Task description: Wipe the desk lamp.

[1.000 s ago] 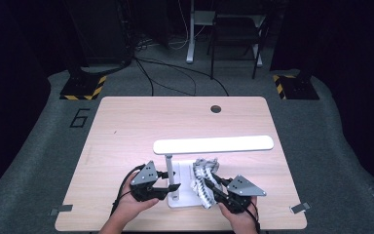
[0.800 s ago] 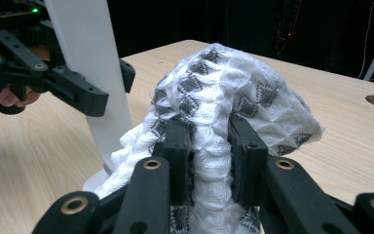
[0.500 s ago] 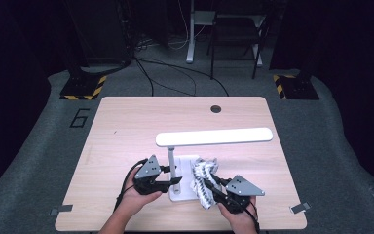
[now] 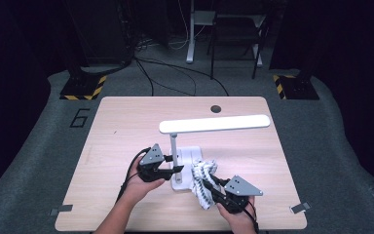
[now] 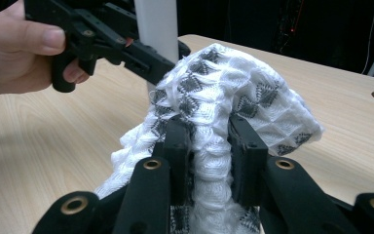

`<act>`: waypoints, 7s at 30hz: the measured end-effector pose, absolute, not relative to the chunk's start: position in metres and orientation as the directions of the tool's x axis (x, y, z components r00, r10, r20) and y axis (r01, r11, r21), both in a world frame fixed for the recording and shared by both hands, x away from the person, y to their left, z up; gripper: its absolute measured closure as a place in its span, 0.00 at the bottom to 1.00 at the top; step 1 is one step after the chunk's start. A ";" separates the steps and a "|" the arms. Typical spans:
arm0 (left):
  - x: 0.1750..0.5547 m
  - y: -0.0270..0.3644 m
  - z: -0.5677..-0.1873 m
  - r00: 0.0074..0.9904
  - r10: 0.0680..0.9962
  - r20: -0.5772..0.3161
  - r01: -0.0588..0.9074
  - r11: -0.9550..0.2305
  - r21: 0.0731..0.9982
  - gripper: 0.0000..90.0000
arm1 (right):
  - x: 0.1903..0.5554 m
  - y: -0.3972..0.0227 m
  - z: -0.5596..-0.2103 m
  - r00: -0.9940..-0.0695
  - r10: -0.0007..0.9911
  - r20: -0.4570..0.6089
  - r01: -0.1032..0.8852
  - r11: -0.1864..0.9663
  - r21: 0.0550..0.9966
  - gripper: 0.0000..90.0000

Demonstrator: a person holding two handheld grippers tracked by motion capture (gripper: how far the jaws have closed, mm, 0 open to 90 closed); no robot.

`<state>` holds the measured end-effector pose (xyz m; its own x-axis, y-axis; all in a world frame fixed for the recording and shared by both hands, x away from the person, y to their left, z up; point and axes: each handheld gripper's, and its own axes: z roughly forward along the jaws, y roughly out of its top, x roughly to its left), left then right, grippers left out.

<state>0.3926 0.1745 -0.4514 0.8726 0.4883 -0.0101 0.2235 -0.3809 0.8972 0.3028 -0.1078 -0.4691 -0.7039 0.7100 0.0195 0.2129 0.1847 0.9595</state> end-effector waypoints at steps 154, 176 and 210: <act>0.313 0.156 -0.519 0.894 0.449 -0.009 0.306 -0.594 0.744 0.80 | 0.314 -0.118 -0.492 -0.689 0.719 0.090 0.353 0.225 0.908 0.49; 0.316 0.199 -0.486 0.840 0.539 -0.067 0.350 -0.444 0.825 0.81 | 0.318 -0.120 -0.494 -0.686 0.722 0.091 0.359 0.227 0.905 0.48; 0.321 0.267 -0.458 0.712 0.697 -0.087 0.360 -0.255 0.898 0.80 | 0.346 -0.086 -0.490 -0.768 0.637 0.070 0.327 0.296 0.897 0.46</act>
<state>0.3214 0.2667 -0.4584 0.7115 0.6972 -0.0875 0.3599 -0.2546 0.8976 0.3457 -0.0864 -0.4898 -0.7679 0.6367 0.0696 0.3270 0.2962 0.8974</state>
